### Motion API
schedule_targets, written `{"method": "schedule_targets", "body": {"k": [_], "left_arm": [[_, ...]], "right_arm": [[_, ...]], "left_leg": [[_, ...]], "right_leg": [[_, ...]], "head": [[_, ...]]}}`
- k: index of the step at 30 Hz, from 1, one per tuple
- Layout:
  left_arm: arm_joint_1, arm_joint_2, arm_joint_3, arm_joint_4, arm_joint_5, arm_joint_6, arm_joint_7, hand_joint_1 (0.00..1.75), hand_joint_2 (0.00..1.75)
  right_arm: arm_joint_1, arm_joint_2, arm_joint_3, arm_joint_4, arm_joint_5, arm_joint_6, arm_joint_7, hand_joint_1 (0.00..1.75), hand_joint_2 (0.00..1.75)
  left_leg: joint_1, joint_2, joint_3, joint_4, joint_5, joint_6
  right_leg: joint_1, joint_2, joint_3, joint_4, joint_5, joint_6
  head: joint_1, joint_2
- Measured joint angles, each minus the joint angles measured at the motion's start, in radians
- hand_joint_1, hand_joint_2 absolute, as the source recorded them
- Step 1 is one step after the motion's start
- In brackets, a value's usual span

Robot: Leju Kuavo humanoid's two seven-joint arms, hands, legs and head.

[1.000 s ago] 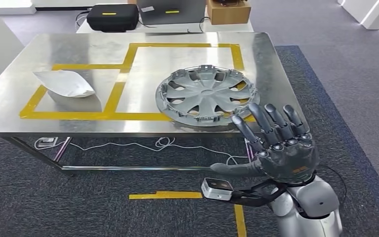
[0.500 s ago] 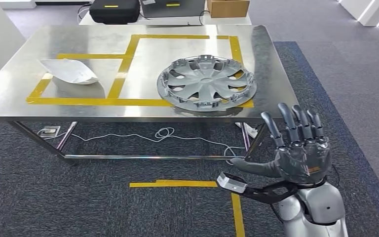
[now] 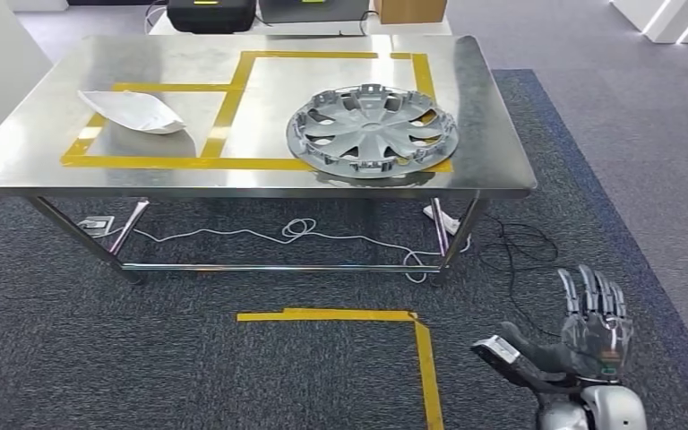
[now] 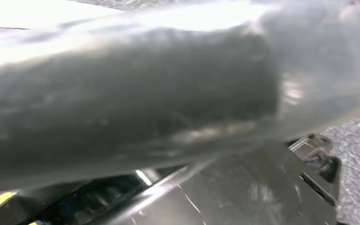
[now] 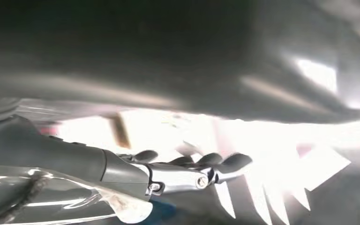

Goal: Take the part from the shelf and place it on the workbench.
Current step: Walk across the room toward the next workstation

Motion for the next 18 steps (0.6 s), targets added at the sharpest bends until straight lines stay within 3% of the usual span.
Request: {"method": "schedule_targets", "body": {"k": [1, 2, 3, 5, 6, 7, 8, 9, 11, 13, 16, 17, 18], "left_arm": [[0.003, 0.001, 0.006, 0.000, 0.008, 0.005, -0.001, 0.00, 0.00], [0.007, 0.001, 0.013, 0.001, 0.015, 0.010, -0.002, 0.00, 0.00], [0.011, 0.002, 0.020, 0.001, 0.021, 0.015, -0.002, 0.00, 0.00], [0.016, 0.002, 0.031, 0.001, 0.027, 0.023, -0.002, 0.00, 0.00], [0.017, 0.003, 0.035, 0.001, 0.028, 0.026, -0.002, 0.00, 0.00], [0.018, 0.004, 0.037, 0.001, 0.028, 0.029, -0.003, 0.00, 0.00], [0.019, 0.004, 0.039, 0.001, 0.027, 0.030, -0.005, 0.00, 0.00], [0.019, 0.005, 0.039, 0.001, 0.027, 0.031, -0.007, 0.00, 0.00], [0.017, 0.004, 0.040, 0.001, 0.026, 0.040, -0.011, 0.00, 0.00], [0.015, 0.001, 0.041, 0.001, 0.026, 0.054, -0.013, 0.00, 0.00], [0.015, -0.005, 0.043, 0.001, 0.026, 0.065, -0.013, 0.00, 0.00], [0.014, -0.007, 0.043, 0.001, 0.026, 0.065, -0.013, 0.00, 0.00], [0.014, -0.008, 0.044, 0.001, 0.027, 0.066, -0.013, 0.00, 0.00]], "right_arm": [[-0.017, -0.001, -0.087, 0.090, 0.040, 0.000, 0.027, 0.00, 0.00], [-0.031, -0.003, -0.172, 0.185, 0.083, 0.000, 0.082, 0.00, 0.00], [-0.041, -0.006, -0.252, 0.293, 0.123, 0.001, 0.165, 0.00, 0.00], [-0.052, -0.021, -0.376, 0.505, 0.161, 0.027, 0.341, 0.00, 0.00], [-0.056, -0.029, -0.421, 0.604, 0.160, 0.056, 0.411, 0.00, 0.00], [-0.060, -0.037, -0.460, 0.687, 0.152, 0.094, 0.455, 0.00, 0.00], [-0.067, -0.043, -0.494, 0.758, 0.144, 0.137, 0.483, 0.00, 0.00], [-0.074, -0.049, -0.522, 0.823, 0.138, 0.180, 0.499, 0.00, 0.00], [-0.088, -0.058, -0.570, 0.925, 0.128, 0.254, 0.513, 0.00, 0.00], [-0.103, -0.065, -0.606, 0.998, 0.113, 0.298, 0.516, 0.00, 0.00], [-0.120, -0.077, -0.647, 1.069, 0.098, 0.320, 0.516, 0.00, 0.00], [-0.124, -0.081, -0.657, 1.086, 0.096, 0.321, 0.516, 0.00, 0.00], [-0.125, -0.085, -0.666, 1.101, 0.094, 0.323, 0.516, 0.00, 0.00]], "left_leg": [[0.001, -0.001, -0.003, 0.002, -0.004, -0.005], [0.002, -0.002, -0.008, 0.017, -0.028, -0.011], [0.004, -0.003, -0.018, 0.052, -0.070, -0.017], [0.009, -0.003, -0.045, 0.180, -0.178, -0.026], [0.011, -0.003, -0.056, 0.246, -0.213, -0.030], [0.013, -0.003, -0.055, 0.288, -0.225, -0.033], [0.014, -0.003, -0.037, 0.292, -0.215, -0.034], [0.015, -0.003, 0.000, 0.256, -0.192, -0.033], [0.014, -0.005, 0.106, 0.109, -0.158, -0.026], [0.011, -0.007, 0.169, 0.005, -0.155, -0.017], [0.006, -0.005, 0.159, -0.012, -0.139, 0.002], [0.006, -0.003, 0.149, -0.013, -0.128, 0.012], [0.007, -0.001, 0.137, -0.016, -0.115, 0.020]], "right_leg": [[-0.001, -0.002, -0.008, -0.002, 0.008, -0.008], [-0.003, -0.006, -0.014, -0.004, 0.017, -0.018], [-0.005, -0.010, -0.022, -0.005, 0.028, -0.026], [-0.005, -0.015, -0.041, -0.001, 0.048, -0.034], [-0.005, -0.016, -0.055, 0.004, 0.057, -0.034], [-0.005, -0.016, -0.071, 0.011, 0.067, -0.033], [-0.005, -0.014, -0.090, 0.018, 0.075, -0.032], [-0.005, -0.012, -0.108, 0.026, 0.082, -0.031], [-0.004, -0.005, -0.137, 0.041, 0.096, -0.025], [-0.003, 0.000, -0.152, 0.046, 0.111, -0.013], [-0.007, 0.003, -0.160, 0.046, 0.129, 0.008], [-0.008, 0.004, -0.167, 0.057, 0.111, 0.013], [-0.009, 0.004, -0.179, 0.087, 0.073, 0.018]], "head": [[0.000, 0.000], [-0.002, 0.000], [-0.003, 0.000], [-0.006, 0.000], [-0.006, 0.000], [-0.007, 0.000], [-0.007, 0.000], [-0.007, 0.000], [-0.007, 0.000], [-0.006, 0.000], [-0.009, 0.000], [-0.008, 0.000], [-0.006, 0.000]]}}
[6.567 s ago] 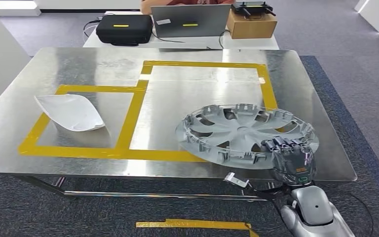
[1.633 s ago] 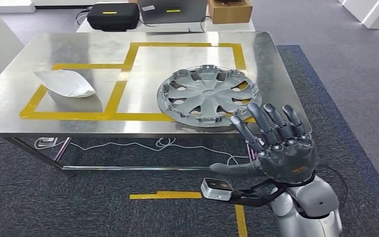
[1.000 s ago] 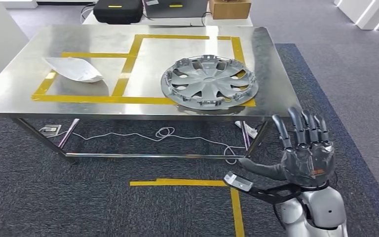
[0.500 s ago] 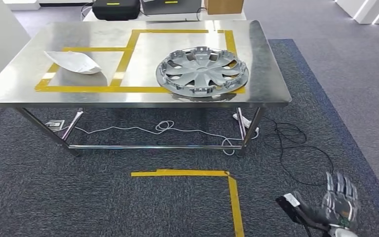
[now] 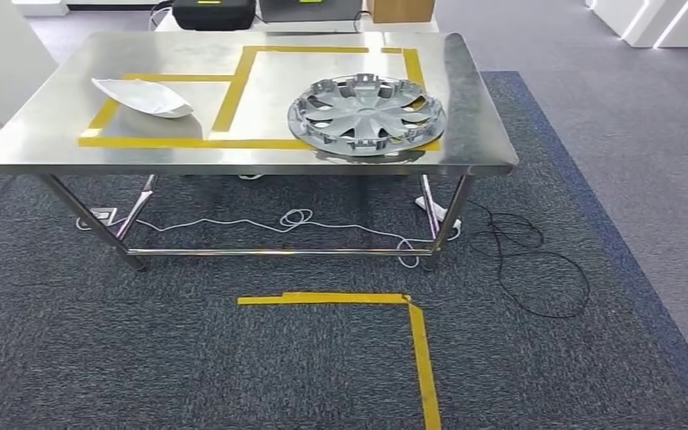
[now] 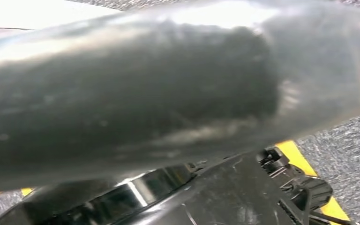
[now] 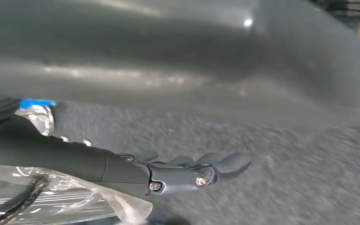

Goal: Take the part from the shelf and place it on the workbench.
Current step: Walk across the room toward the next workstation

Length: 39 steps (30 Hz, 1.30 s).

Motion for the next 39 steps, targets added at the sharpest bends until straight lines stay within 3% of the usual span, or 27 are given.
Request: {"method": "schedule_targets", "body": {"k": [2, 3, 4, 5, 6, 7, 8, 10, 11, 12, 14, 16, 18, 19, 21, 22, 23, 25, 27, 29, 30, 33, 34, 35, 37, 38, 39], "left_arm": [[0.000, -0.003, 0.001, 0.000, 0.000, 0.000, 0.000, 0.00, 0.00], [0.000, -0.003, 0.001, 0.000, 0.000, 0.000, 0.000, 0.00, 0.00], [0.000, -0.004, 0.001, 0.000, 0.000, 0.000, 0.000, 0.00, 0.00], [0.000, -0.005, 0.001, 0.000, 0.000, 0.000, 0.000, 0.00, 0.00], [0.000, -0.005, 0.001, 0.000, 0.000, 0.000, 0.000, 0.00, 0.00], [0.000, -0.006, 0.001, 0.000, 0.000, 0.000, 0.000, 0.00, 0.00], [-0.001, -0.007, 0.001, 0.000, 0.000, 0.000, 0.000, 0.00, 0.00], [-0.001, -0.008, 0.001, 0.000, 0.000, 0.000, 0.000, 0.00, 0.00], [-0.002, -0.009, 0.001, 0.000, 0.000, -0.001, 0.000, 0.00, 0.00], [-0.002, -0.009, 0.001, 0.000, -0.001, -0.002, 0.000, 0.00, 0.00], [0.000, -0.008, 0.001, 0.001, -0.002, -0.003, 0.001, 0.00, 0.00], [0.004, -0.007, 0.001, 0.002, -0.005, -0.003, 0.003, 0.00, 0.00], [0.006, -0.007, 0.001, 0.002, -0.006, -0.001, 0.003, 0.00, 0.00], [0.006, -0.006, 0.001, 0.002, -0.007, 0.000, 0.003, 0.00, 0.00], [0.005, -0.006, 0.001, 0.002, -0.006, 0.001, 0.003, 0.00, 0.00], [0.005, -0.006, 0.001, 0.002, -0.006, 0.001, 0.002, 0.00, 0.00], [0.004, -0.006, 0.001, 0.002, -0.006, 0.001, 0.002, 0.00, 0.00], [0.002, -0.006, 0.001, 0.002, -0.005, 0.002, 0.000, 0.00, 0.00], [0.000, -0.007, 0.001, 0.002, -0.003, 0.002, -0.002, 0.00, 0.00], [0.000, -0.008, 0.001, 0.002, -0.001, 0.002, -0.002, 0.00, 0.00], [0.000, -0.008, 0.001, 0.002, 0.000, 0.002, -0.003, 0.00, 0.00], [-0.001, -0.010, 0.002, 0.002, 0.001, 0.003, -0.004, 0.00, 0.00], [0.000, -0.010, 0.002, 0.002, 0.002, 0.004, -0.004, 0.00, 0.00], [0.000, -0.011, 0.002, 0.002, 0.002, 0.006, -0.005, 0.00, 0.00], [0.000, -0.011, 0.002, 0.002, 0.002, 0.012, -0.005, 0.00, 0.00], [0.000, -0.012, 0.002, 0.002, 0.002, 0.015, -0.004, 0.00, 0.00], [0.000, -0.012, 0.002, 0.002, 0.002, 0.017, -0.004, 0.00, 0.00]], "right_arm": [[-0.005, -0.007, -0.013, 0.022, -0.001, 0.003, 0.000, 0.00, 0.00], [-0.008, -0.010, -0.017, 0.030, -0.001, 0.005, 0.000, 0.00, 0.00], [-0.010, -0.013, -0.021, 0.038, -0.001, 0.006, 0.000, 0.00, 0.00], [-0.012, -0.016, -0.024, 0.044, -0.001, 0.006, 0.000, 0.00, 0.00], [-0.013, -0.018, -0.026, 0.049, -0.001, 0.006, 0.000, 0.00, 0.00], [-0.015, -0.020, -0.028, 0.054, -0.001, 0.006, 0.000, 0.00, 0.00], [-0.018, -0.022, -0.029, 0.057, -0.001, 0.006, 0.000, 0.00, 0.00], [-0.024, -0.026, -0.030, 0.063, 0.000, 0.011, -0.001, 0.00, 0.00], [-0.027, -0.026, -0.031, 0.066, 0.000, 0.017, -0.001, 0.00, 0.00], [-0.029, -0.027, -0.032, 0.069, 0.000, 0.024, -0.001, 0.00, 0.00], [-0.030, -0.028, -0.036, 0.076, 0.000, 0.045, 0.002, 0.00, 0.00], [-0.031, -0.029, -0.039, 0.082, -0.004, 0.067, 0.009, 0.00, 0.00], [-0.031, -0.029, -0.042, 0.086, -0.011, 0.089, 0.015, 0.00, 0.00], [-0.031, -0.029, -0.044, 0.088, -0.016, 0.098, 0.019, 0.00, 0.00], [-0.033, -0.029, -0.051, 0.091, -0.029, 0.114, 0.028, 0.00, 0.00], [-0.034, -0.029, -0.054, 0.092, -0.035, 0.118, 0.033, 0.00, 0.00], [-0.035, -0.029, -0.058, 0.093, -0.039, 0.121, 0.037, 0.00, 0.00], [-0.036, -0.029, -0.064, 0.093, -0.043, 0.121, 0.042, 0.00, 0.00], [-0.037, -0.029, -0.068, 0.094, -0.045, 0.120, 0.042, 0.00, 0.00], [-0.036, -0.029, -0.072, 0.094, -0.046, 0.120, 0.042, 0.00, 0.00], [-0.035, -0.029, -0.073, 0.094, -0.047, 0.120, 0.042, 0.00, 0.00], [-0.036, -0.029, -0.077, 0.094, -0.050, 0.120, 0.042, 0.00, 0.00], [-0.037, -0.029, -0.078, 0.094, -0.051, 0.120, 0.042, 0.00, 0.00], [-0.037, -0.029, -0.079, 0.094, -0.052, 0.120, 0.042, 0.00, 0.00], [-0.036, -0.029, -0.080, 0.094, -0.056, 0.120, 0.042, 0.00, 0.00], [-0.036, -0.029, -0.082, 0.094, -0.057, 0.120, 0.041, 0.00, 0.00], [-0.037, -0.029, -0.083, 0.094, -0.059, 0.120, 0.041, 0.00, 0.00]], "left_leg": [[-0.002, 0.002, -0.033, 0.000, 0.028, 0.010], [-0.003, 0.003, -0.053, 0.001, 0.043, 0.011], [-0.006, 0.003, -0.073, 0.002, 0.058, 0.011], [-0.007, 0.004, -0.094, 0.004, 0.073, 0.011], [-0.008, 0.005, -0.114, 0.006, 0.087, 0.009], [-0.009, 0.005, -0.133, 0.009, 0.100, 0.007], [-0.010, 0.005, -0.148, 0.013, 0.112, 0.004], [-0.011, 0.006, -0.165, 0.018, 0.135, -0.004], [-0.011, 0.006, -0.167, 0.018, 0.147, -0.009], [-0.010, 0.007, -0.169, 0.014, 0.160, -0.015], [-0.007, 0.006, -0.178, 0.017, 0.158, -0.026], [-0.002, 0.002, -0.195, 0.079, 0.069, -0.039], [0.002, 0.002, -0.210, 0.211, -0.046, -0.050], [0.004, 0.002, -0.211, 0.273, -0.069, -0.054], [0.008, 0.002, -0.180, 0.316, -0.043, -0.058], [0.010, 0.001, -0.140, 0.284, -0.016, -0.058], [0.012, 0.000, -0.088, 0.220, -0.007, -0.056], [0.010, -0.002, 0.007, 0.077, -0.033, -0.048], [0.004, -0.005, 0.034, 0.018, -0.051, -0.034], [0.004, -0.001, 0.019, 0.014, -0.032, -0.017], [0.005, 0.001, 0.009, 0.011, -0.020, -0.008], [0.003, 0.004, -0.039, 0.009, 0.018, 0.006], [0.001, 0.005, -0.058, 0.010, 0.031, 0.006], [0.000, 0.005, -0.077, 0.011, 0.044, 0.006], [-0.002, 0.007, -0.112, 0.013, 0.071, 0.002], [-0.003, 0.007, -0.126, 0.015, 0.082, -0.001], [-0.005, 0.006, -0.136, 0.019, 0.092, -0.004]], "right_leg": [[-0.001, 0.000, -0.035, 0.117, -0.111, 0.005], [-0.001, 0.001, -0.050, 0.184, -0.150, 0.007], [-0.001, 0.001, -0.052, 0.236, -0.163, 0.007], [0.000, 0.001, -0.039, 0.260, -0.147, 0.007], [0.000, 0.001, -0.009, 0.249, -0.114, 0.005], [0.002, 0.000, 0.039, 0.205, -0.081, 0.001], [0.003, 0.000, 0.103, 0.130, -0.068, -0.004], [0.009, 0.000, 0.224, -0.040, -0.096, -0.014], [0.012, 0.001, 0.255, -0.093, -0.113, -0.020], [0.014, 0.001, 0.262, -0.115, -0.117, -0.025], [0.012, -0.002, 0.236, -0.110, -0.096, -0.041], [0.009, -0.006, 0.203, -0.107, -0.067, -0.055], [0.010, -0.009, 0.167, -0.099, -0.041, -0.059], [0.010, -0.010, 0.149, -0.092, -0.029, -0.058], [0.009, -0.013, 0.108, -0.071, -0.009, -0.055], [0.009, -0.013, 0.086, -0.058, -0.001, -0.052], [0.009, -0.013, 0.065, -0.046, 0.007, -0.049], [0.010, -0.012, 0.038, -0.031, 0.022, -0.039], [0.009, -0.012, 0.029, -0.031, 0.042, -0.025], [0.005, -0.009, 0.022, -0.029, 0.043, -0.012], [0.004, -0.006, 0.014, -0.013, 0.018, -0.007], [0.003, -0.001, -0.035, 0.139, -0.131, 0.001], [0.003, -0.001, -0.047, 0.203, -0.154, 0.002], [0.004, -0.001, -0.049, 0.251, -0.146, 0.002], [0.004, -0.001, -0.010, 0.259, -0.074, -0.001], [0.004, -0.001, 0.037, 0.207, -0.048, -0.005], [0.006, -0.001, 0.106, 0.123, -0.048, -0.010]], "head": [[0.003, 0.000], [0.004, 0.000], [0.003, 0.000], [0.003, 0.000], [0.003, 0.000], [0.003, 0.000], [0.003, 0.000], [0.003, 0.000], [0.004, 0.000], [0.004, 0.000], [0.004, 0.000], [-0.001, 0.000], [-0.004, 0.000], [-0.004, 0.000], [-0.004, 0.000], [-0.004, 0.000], [-0.003, 0.000], [-0.003, 0.000], [-0.003, 0.000], [-0.005, 0.000], [-0.004, 0.000], [-0.002, 0.000], [-0.002, 0.000], [-0.002, 0.000], [-0.001, 0.000], [-0.001, 0.000], [-0.001, 0.000]]}}
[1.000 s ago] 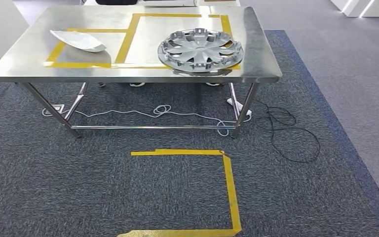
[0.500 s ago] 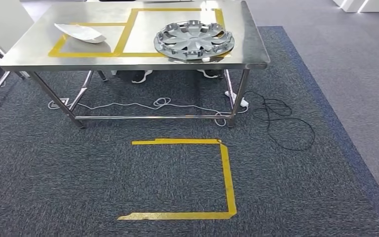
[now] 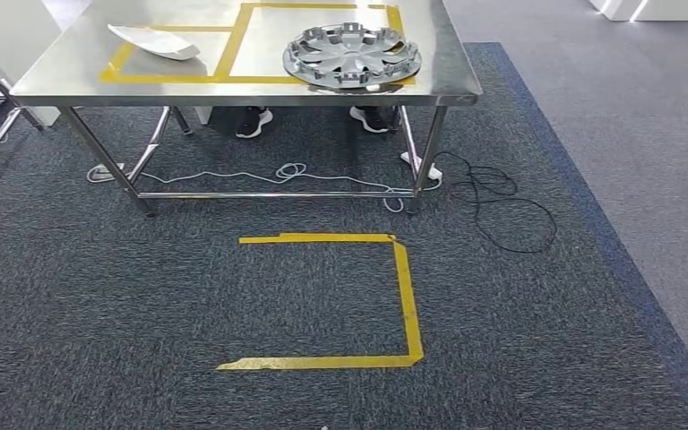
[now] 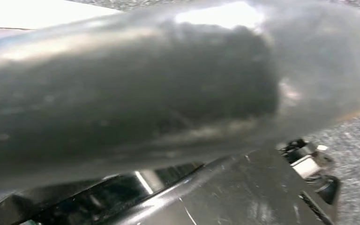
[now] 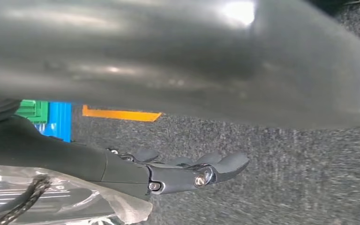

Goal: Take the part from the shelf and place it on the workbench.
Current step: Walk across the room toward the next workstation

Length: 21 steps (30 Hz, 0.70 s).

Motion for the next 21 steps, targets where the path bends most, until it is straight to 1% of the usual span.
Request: {"method": "schedule_targets", "body": {"k": [1, 2, 3, 4, 5, 6, 7, 8, 9, 10, 11, 12, 13, 15, 16, 17, 18, 19, 21], "left_arm": [[0.000, -0.001, 0.000, 0.000, 0.000, 0.002, 0.000, 0.00, 0.00], [-0.001, -0.001, 0.000, 0.000, 0.001, 0.003, 0.000, 0.00, 0.00], [-0.001, -0.001, 0.001, 0.000, 0.001, 0.003, 0.001, 0.00, 0.00], [-0.001, -0.001, 0.001, 0.000, 0.001, 0.004, 0.001, 0.00, 0.00], [0.000, -0.001, 0.002, 0.000, 0.001, 0.004, 0.001, 0.00, 0.00], [0.002, -0.001, 0.003, 0.000, 0.001, 0.004, 0.002, 0.00, 0.00], [0.004, -0.001, 0.005, 0.000, 0.002, 0.004, 0.002, 0.00, 0.00], [0.005, 0.000, 0.008, 0.000, 0.002, 0.004, 0.003, 0.00, 0.00], [0.007, 0.000, 0.010, 0.000, 0.002, 0.004, 0.003, 0.00, 0.00], [0.007, 0.000, 0.011, 0.000, 0.002, 0.004, 0.004, 0.00, 0.00], [0.008, 0.000, 0.012, 0.000, 0.002, 0.004, 0.004, 0.00, 0.00], [0.009, 0.000, 0.013, 0.000, 0.002, 0.004, 0.004, 0.00, 0.00], [0.010, 0.001, 0.014, 0.000, 0.002, 0.004, 0.004, 0.00, 0.00], [0.010, 0.001, 0.015, 0.000, 0.002, 0.004, 0.004, 0.00, 0.00], [0.010, 0.001, 0.016, 0.000, 0.002, 0.004, 0.004, 0.00, 0.00], [0.010, 0.001, 0.016, 0.000, 0.002, 0.004, 0.004, 0.00, 0.00], [0.010, 0.001, 0.016, 0.000, 0.002, 0.005, 0.004, 0.00, 0.00], [0.010, 0.001, 0.017, 0.000, 0.002, 0.005, 0.004, 0.00, 0.00], [0.010, 0.001, 0.017, 0.000, 0.003, 0.005, 0.004, 0.00, 0.00]], "right_arm": [[-0.002, 0.000, -0.002, 0.000, -0.001, 0.000, -0.001, 0.00, 0.00], [-0.004, 0.000, -0.004, 0.000, -0.002, 0.000, -0.001, 0.00, 0.00], [-0.006, 0.000, -0.005, 0.000, -0.004, 0.001, -0.001, 0.00, 0.00], [-0.006, 0.000, -0.006, 0.000, -0.005, 0.001, -0.001, 0.00, 0.00], [-0.006, 0.000, -0.008, 0.001, -0.008, 0.001, -0.001, 0.00, 0.00], [-0.004, 0.000, -0.010, 0.001, -0.011, 0.001, 0.000, 0.00, 0.00], [-0.003, 0.000, -0.012, 0.001, -0.014, 0.002, 0.000, 0.00, 0.00], [-0.002, 0.000, -0.013, 0.002, -0.016, 0.002, 0.001, 0.00, 0.00], [-0.001, 0.000, -0.014, 0.002, -0.019, 0.003, 0.001, 0.00, 0.00], [0.000, 0.000, -0.016, 0.002, -0.020, 0.004, 0.001, 0.00, 0.00], [0.001, 0.000, -0.017, 0.002, -0.021, 0.004, 0.001, 0.00, 0.00], [0.002, 0.000, -0.019, 0.002, -0.022, 0.005, 0.001, 0.00, 0.00], [0.002, 0.000, -0.020, 0.002, -0.022, 0.006, 0.001, 0.00, 0.00], [0.002, 0.000, -0.020, 0.002, -0.022, 0.007, 0.001, 0.00, 0.00], [0.001, 0.000, -0.020, 0.003, -0.022, 0.008, 0.001, 0.00, 0.00], [0.001, 0.000, -0.021, 0.003, -0.023, 0.008, 0.000, 0.00, 0.00], [0.000, 0.001, -0.022, 0.003, -0.025, 0.008, 0.000, 0.00, 0.00], [0.000, 0.001, -0.023, 0.004, -0.027, 0.009, -0.001, 0.00, 0.00], [0.000, 0.001, -0.027, 0.004, -0.033, 0.010, -0.003, 0.00, 0.00]], "left_leg": [[-0.002, 0.000, -0.006, 0.004, 0.008, -0.004], [-0.004, 0.000, -0.009, 0.007, 0.017, -0.009], [-0.005, 0.000, -0.010, 0.009, 0.025, -0.014], [-0.004, 0.001, -0.012, 0.008, 0.033, -0.020], [-0.002, 0.000, -0.015, 0.010, 0.034, -0.026], [0.000, -0.001, -0.021, 0.024, 0.017, -0.033], [0.002, -0.002, -0.033, 0.057, -0.017, -0.039], [0.005, -0.003, -0.050, 0.113, -0.065, -0.045], [0.006, -0.003, -0.068, 0.183, -0.113, -0.051], [0.007, -0.003, -0.083, 0.248, -0.147, -0.054], [0.008, -0.003, -0.087, 0.290, -0.160, -0.056], [0.009, -0.003, -0.073, 0.293, -0.155, -0.056], [0.009, -0.003, -0.039, 0.253, -0.134, -0.055], [0.009, -0.003, 0.042, 0.131, -0.086, -0.049], [0.008, -0.004, 0.077, 0.075, -0.077, -0.044], [0.007, -0.005, 0.096, 0.043, -0.075, -0.039], [0.005, -0.005, 0.105, 0.023, -0.078, -0.033], [0.005, -0.006, 0.109, 0.009, -0.082, -0.029], [0.004, -0.006, 0.103, 0.001, -0.081, -0.025]], "right_leg": [[0.001, 0.000, 0.064, -0.092, -0.021, -0.005], [0.002, 0.001, 0.113, -0.166, -0.047, -0.011], [0.004, 0.001, 0.139, -0.211, -0.066, -0.017], [0.004, 0.001, 0.140, -0.226, -0.071, -0.024], [0.004, 0.000, 0.133, -0.223, -0.065, -0.032], [0.003, -0.002, 0.127, -0.223, -0.058, -0.040], [0.001, -0.004, 0.119, -0.223, -0.049, -0.047], [0.001, -0.006, 0.110, -0.223, -0.041, -0.051], [0.001, -0.007, 0.101, -0.222, -0.034, -0.054], [0.001, -0.008, 0.093, -0.220, -0.028, -0.054], [0.001, -0.008, 0.084, -0.217, -0.023, -0.053], [0.001, -0.008, 0.077, -0.213, -0.020, -0.052], [0.001, -0.008, 0.073, -0.209, -0.018, -0.051], [0.001, -0.008, 0.072, -0.201, -0.017, -0.050], [0.003, -0.008, 0.068, -0.198, -0.017, -0.048], [0.004, -0.007, 0.063, -0.196, -0.016, -0.044], [0.005, -0.007, 0.060, -0.194, -0.015, -0.040], [0.007, -0.006, 0.055, -0.191, -0.016, -0.037], [0.008, -0.006, 0.054, -0.186, -0.015, -0.039]], "head": [[0.000, 0.000], [-0.001, 0.000], [-0.002, 0.000], [-0.003, 0.000], [-0.003, 0.000], [-0.004, 0.000], [-0.005, 0.000], [-0.007, 0.000], [-0.008, 0.000], [-0.008, 0.000], [-0.008, 0.000], [-0.008, 0.000], [-0.008, 0.000], [-0.008, 0.000], [-0.008, 0.000], [-0.007, 0.000], [-0.007, 0.000], [-0.007, 0.000], [-0.005, 0.000]]}}
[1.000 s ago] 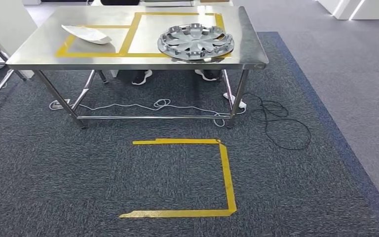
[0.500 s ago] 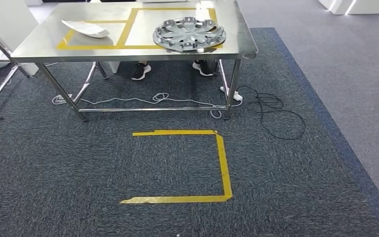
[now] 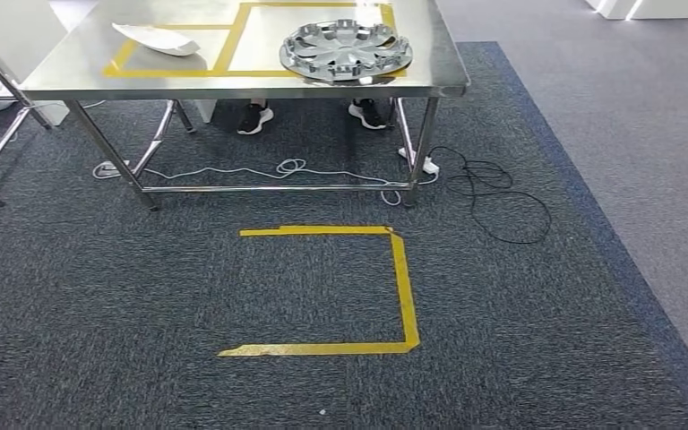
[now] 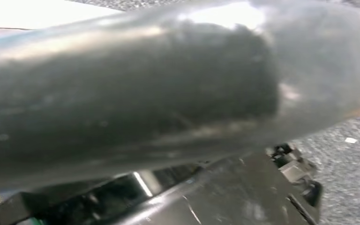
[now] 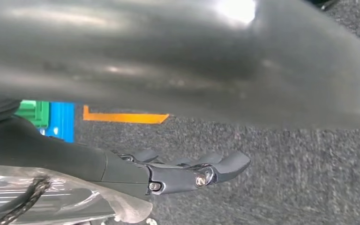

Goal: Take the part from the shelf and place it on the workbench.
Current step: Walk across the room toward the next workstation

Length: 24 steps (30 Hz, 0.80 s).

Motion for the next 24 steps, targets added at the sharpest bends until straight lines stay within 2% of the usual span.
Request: {"method": "schedule_targets", "body": {"k": [2, 11, 21, 22, 24], "left_arm": [[0.000, -0.001, 0.001, 0.000, 0.001, 0.000, 0.000, 0.00, 0.00], [-0.001, -0.001, 0.002, 0.000, 0.002, 0.000, 0.002, 0.00, 0.00], [-0.001, -0.001, 0.002, 0.000, 0.002, 0.001, 0.003, 0.00, 0.00], [-0.002, -0.001, 0.002, 0.000, 0.002, 0.002, 0.003, 0.00, 0.00], [-0.001, -0.002, 0.002, 0.000, 0.003, 0.005, 0.004, 0.00, 0.00]], "right_arm": [[0.000, 0.000, -0.004, 0.000, -0.005, 0.001, -0.003, 0.00, 0.00], [-0.001, 0.000, -0.019, 0.000, -0.026, -0.006, -0.012, 0.00, 0.00], [-0.001, 0.000, -0.027, 0.000, -0.032, -0.019, -0.014, 0.00, 0.00], [-0.002, 0.001, -0.027, 0.000, -0.030, -0.025, -0.014, 0.00, 0.00], [-0.003, 0.002, -0.028, 0.000, -0.021, -0.044, -0.016, 0.00, 0.00]], "left_leg": [[-0.001, 0.000, -0.003, -0.001, 0.000, 0.001], [-0.009, 0.000, -0.011, 0.000, 0.008, 0.015], [-0.008, 0.000, -0.011, 0.001, 0.010, 0.016], [-0.006, 0.000, -0.008, -0.009, 0.016, 0.022], [0.000, -0.005, -0.007, -0.033, 0.033, 0.037]], "right_leg": [[-0.001, 0.000, -0.009, -0.001, 0.002, -0.003], [-0.008, 0.001, -0.020, -0.008, 0.016, 0.018], [-0.008, 0.001, -0.021, -0.008, 0.017, 0.021], [-0.009, 0.000, -0.019, -0.011, 0.018, 0.025], [-0.013, 0.004, -0.073, 0.106, -0.051, 0.039]], "head": [[0.002, 0.000], [0.001, 0.000], [0.001, 0.000], [0.001, 0.000], [0.003, 0.000]]}}
